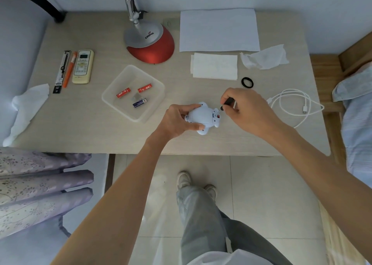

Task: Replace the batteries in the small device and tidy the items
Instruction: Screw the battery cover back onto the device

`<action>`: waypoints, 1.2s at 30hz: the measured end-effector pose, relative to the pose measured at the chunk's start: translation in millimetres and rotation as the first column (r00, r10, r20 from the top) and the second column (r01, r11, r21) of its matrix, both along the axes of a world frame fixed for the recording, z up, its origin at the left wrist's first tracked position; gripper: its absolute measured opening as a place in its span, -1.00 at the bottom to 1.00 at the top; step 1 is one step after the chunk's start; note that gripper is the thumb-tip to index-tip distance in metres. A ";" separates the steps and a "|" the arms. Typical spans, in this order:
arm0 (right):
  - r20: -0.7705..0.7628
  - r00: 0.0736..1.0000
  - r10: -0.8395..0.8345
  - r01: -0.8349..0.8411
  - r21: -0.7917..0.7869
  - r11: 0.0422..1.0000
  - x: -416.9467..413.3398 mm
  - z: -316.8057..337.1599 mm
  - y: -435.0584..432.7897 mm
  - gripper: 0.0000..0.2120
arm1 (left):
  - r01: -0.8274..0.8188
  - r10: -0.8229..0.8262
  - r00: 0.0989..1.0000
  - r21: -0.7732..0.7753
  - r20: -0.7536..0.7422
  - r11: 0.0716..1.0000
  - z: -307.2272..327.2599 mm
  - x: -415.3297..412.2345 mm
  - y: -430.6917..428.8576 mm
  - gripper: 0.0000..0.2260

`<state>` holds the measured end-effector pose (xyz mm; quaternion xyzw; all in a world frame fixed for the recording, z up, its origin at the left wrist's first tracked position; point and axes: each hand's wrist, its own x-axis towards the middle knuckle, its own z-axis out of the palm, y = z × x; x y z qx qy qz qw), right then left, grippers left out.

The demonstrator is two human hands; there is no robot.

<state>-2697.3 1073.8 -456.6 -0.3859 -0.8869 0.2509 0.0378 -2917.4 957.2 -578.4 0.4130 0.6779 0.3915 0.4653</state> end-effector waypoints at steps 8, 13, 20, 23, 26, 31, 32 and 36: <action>0.026 0.999 0.033 -0.035 0.072 0.997 1.9 -3.4 -3.2 -0.92 | -0.008 0.008 1.000 0.013 -0.001 1.000 -4.3 -0.7 0.4 -0.30; 0.023 0.999 0.041 -0.043 0.074 0.996 1.9 -1.5 -3.9 -0.91 | -0.012 0.012 1.000 0.009 0.007 1.000 -5.6 -1.0 0.4 -0.28; 0.022 0.999 0.044 -0.046 0.084 0.995 0.5 1.2 -4.9 -0.90 | -0.005 0.005 1.000 0.014 0.012 1.000 -5.3 -1.0 0.5 -0.28; 0.047 0.997 0.056 -0.061 0.107 0.992 -1.7 1.4 -6.6 -0.90 | -0.008 0.008 1.000 0.013 0.012 1.000 -4.8 -0.6 0.2 -0.29; 0.068 0.995 0.072 -0.080 0.130 0.988 -2.6 1.5 -5.9 -0.91 | -0.012 0.012 1.000 0.013 0.018 1.000 -4.7 -0.3 0.1 -0.29; 0.081 0.994 0.079 -0.089 0.121 0.989 -0.4 0.1 -4.5 -0.91 | -0.018 0.018 0.999 0.011 0.028 1.000 -4.8 -0.1 -0.1 -0.28; 0.089 0.992 0.087 -0.098 0.127 0.987 -0.4 -0.6 -4.7 -0.93 | -0.020 0.019 0.999 0.013 0.034 1.000 -4.3 0.0 -0.3 -0.27; 0.142 0.988 0.059 -0.085 0.183 0.979 -3.5 -2.6 -2.7 -0.72 | -0.017 0.017 0.999 0.020 0.037 1.000 -5.3 0.1 -0.7 -0.28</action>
